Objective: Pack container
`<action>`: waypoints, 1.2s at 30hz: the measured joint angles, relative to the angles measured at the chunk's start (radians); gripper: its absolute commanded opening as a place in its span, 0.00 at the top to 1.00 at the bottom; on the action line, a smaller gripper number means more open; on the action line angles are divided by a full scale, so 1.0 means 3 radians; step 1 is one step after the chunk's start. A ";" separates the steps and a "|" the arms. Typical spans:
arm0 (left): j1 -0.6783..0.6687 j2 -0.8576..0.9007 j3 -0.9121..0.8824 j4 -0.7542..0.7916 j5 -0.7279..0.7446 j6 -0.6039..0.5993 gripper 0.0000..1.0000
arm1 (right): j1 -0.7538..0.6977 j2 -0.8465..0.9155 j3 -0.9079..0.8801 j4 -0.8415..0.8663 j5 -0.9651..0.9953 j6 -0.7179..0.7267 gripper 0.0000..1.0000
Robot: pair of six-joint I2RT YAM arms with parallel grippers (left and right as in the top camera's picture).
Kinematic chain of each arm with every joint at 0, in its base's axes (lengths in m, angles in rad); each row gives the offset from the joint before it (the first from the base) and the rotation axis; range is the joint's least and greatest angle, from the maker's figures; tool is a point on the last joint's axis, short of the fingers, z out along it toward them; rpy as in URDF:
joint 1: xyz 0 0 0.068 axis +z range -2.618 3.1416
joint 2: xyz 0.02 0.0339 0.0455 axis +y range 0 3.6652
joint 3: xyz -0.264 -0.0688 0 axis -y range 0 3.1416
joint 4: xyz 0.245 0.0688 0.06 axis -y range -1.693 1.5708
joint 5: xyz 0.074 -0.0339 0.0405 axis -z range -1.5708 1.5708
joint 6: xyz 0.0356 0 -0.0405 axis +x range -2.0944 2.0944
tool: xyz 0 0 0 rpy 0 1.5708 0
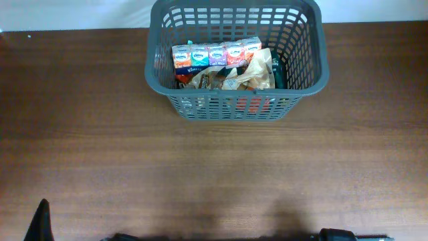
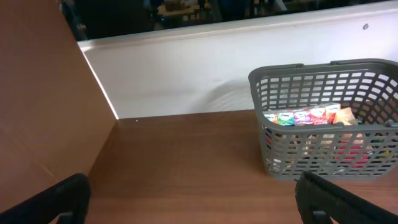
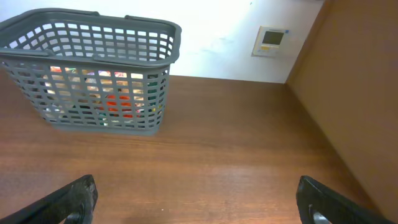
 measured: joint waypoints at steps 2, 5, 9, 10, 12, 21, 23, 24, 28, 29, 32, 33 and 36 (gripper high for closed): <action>0.0000 0.0000 0.0000 0.0000 0.0000 0.0000 0.01 | 0.0000 0.0000 0.0000 0.0000 0.0000 0.0001 0.01; 0.0000 0.0000 0.0000 0.0000 0.0000 0.0000 0.01 | 0.0000 0.0000 0.0000 0.0000 0.0003 0.0003 0.01; 0.0000 0.0000 0.0000 0.0000 0.0000 0.0000 0.01 | 0.0000 0.0000 -0.0019 0.0267 0.0001 -0.0003 0.01; 0.0000 0.0000 0.0000 0.0000 0.0000 0.0000 0.01 | 0.0000 0.0000 -0.0051 0.0474 0.0000 -0.0004 0.01; 0.0000 0.0000 0.0000 0.0000 0.0000 0.0000 0.01 | 0.0000 -0.0017 -0.0189 0.0983 -0.0011 -0.0009 0.01; 0.0000 0.0000 0.0000 -0.0001 0.0000 -0.0008 0.01 | 0.0000 -0.0827 -0.1851 0.3298 -0.0215 -0.0010 0.01; 0.0000 0.0000 0.0000 -0.0001 0.0000 -0.0010 0.01 | 0.0000 -0.0997 -0.2337 0.3803 -0.0294 -0.0009 0.01; 0.0000 0.0000 0.0000 0.0000 0.0000 -0.0010 0.01 | 0.0000 -0.1063 -0.2633 0.4073 -0.0346 -0.0010 0.01; 0.0000 0.0000 0.0000 0.0000 0.0000 -0.0010 0.01 | 0.0003 -0.1129 -0.3596 0.4983 -0.0490 -0.0009 0.01; 0.0000 0.0000 0.0000 0.0000 0.0000 -0.0010 0.01 | 0.0003 -0.1127 -0.3833 0.5180 -0.0533 -0.0010 0.01; 0.0000 0.0000 0.0000 -0.0001 0.0000 -0.0010 0.01 | 0.0003 -0.1128 -0.4461 0.5792 -0.0629 -0.0009 0.01; 0.0000 0.0000 0.0000 0.0000 0.0000 -0.0010 0.01 | 0.0003 -0.1128 -0.4635 0.5940 -0.0649 -0.0010 0.01; 0.0000 0.0000 0.0000 -0.0001 0.0000 -0.0010 0.01 | 0.0003 -0.1128 -0.5126 0.6254 -0.0693 -0.0009 0.01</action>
